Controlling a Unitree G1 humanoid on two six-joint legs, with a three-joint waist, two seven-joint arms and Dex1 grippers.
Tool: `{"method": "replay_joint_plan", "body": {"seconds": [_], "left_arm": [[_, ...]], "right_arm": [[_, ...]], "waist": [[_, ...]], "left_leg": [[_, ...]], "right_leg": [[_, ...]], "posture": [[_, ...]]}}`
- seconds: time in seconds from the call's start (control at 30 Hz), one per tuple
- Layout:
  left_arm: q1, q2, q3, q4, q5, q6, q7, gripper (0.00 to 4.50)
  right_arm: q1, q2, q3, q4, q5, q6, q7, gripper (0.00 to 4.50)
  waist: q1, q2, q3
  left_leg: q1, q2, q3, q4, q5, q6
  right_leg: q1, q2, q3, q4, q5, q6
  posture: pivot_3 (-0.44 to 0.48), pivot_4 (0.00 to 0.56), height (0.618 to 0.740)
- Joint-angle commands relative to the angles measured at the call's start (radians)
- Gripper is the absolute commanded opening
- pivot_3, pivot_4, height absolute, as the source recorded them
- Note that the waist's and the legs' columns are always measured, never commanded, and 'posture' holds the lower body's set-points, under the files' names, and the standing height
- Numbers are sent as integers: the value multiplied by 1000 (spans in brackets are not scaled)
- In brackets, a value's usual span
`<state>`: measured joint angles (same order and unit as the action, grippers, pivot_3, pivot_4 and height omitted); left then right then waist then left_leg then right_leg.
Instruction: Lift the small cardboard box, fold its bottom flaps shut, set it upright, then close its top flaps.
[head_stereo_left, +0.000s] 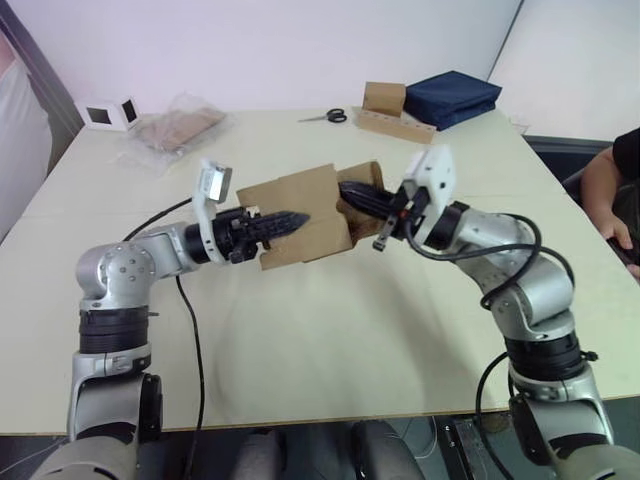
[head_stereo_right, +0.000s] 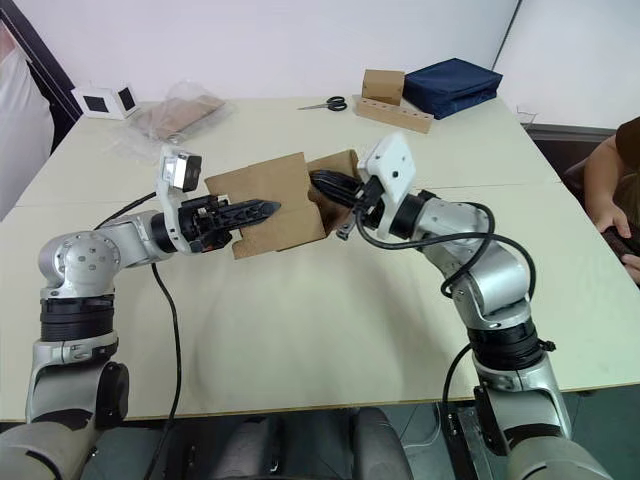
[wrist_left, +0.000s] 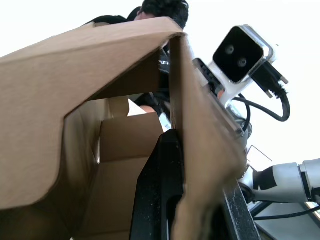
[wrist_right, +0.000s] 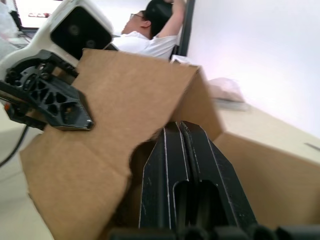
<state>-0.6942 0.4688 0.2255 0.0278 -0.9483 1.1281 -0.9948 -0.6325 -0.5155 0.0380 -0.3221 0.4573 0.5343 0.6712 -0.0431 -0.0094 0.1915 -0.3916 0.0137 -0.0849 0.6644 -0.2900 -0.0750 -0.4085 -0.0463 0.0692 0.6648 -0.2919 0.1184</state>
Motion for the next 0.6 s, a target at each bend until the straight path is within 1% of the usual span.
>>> {"method": "replay_joint_plan", "body": {"seconds": [0.03,0.2,0.3,0.43,0.6], "left_arm": [[-28,6,45,-21,-48,-13,23,83],[-28,9,57,-29,-72,-14,46,83],[-29,8,61,-31,-84,-17,59,83],[-28,7,60,-35,-99,-17,72,83],[-39,-1,57,-33,-118,-14,90,83]], "right_arm": [[5,-46,-74,-64,34,10,18,0],[71,-92,-147,-92,64,44,7,0],[142,-99,-188,-128,88,73,-13,0],[195,-81,-182,-173,103,93,-44,0],[200,-35,-125,-195,94,94,-78,0]], "waist": [[0,0,0],[1,0,0],[1,0,0],[0,0,0],[0,0,0]], "left_leg": [[0,0,0,0,0,0],[0,0,0,0,0,0],[0,0,0,0,0,0],[0,0,0,0,0,0],[0,0,0,0,0,0]], "right_leg": [[0,0,0,0,0,0],[0,0,0,0,0,0],[0,0,0,0,0,0],[0,0,0,0,0,0],[0,0,0,0,0,0]], "posture": [[0,150,740],[0,150,740],[0,150,740],[0,150,740],[0,150,740]]}}
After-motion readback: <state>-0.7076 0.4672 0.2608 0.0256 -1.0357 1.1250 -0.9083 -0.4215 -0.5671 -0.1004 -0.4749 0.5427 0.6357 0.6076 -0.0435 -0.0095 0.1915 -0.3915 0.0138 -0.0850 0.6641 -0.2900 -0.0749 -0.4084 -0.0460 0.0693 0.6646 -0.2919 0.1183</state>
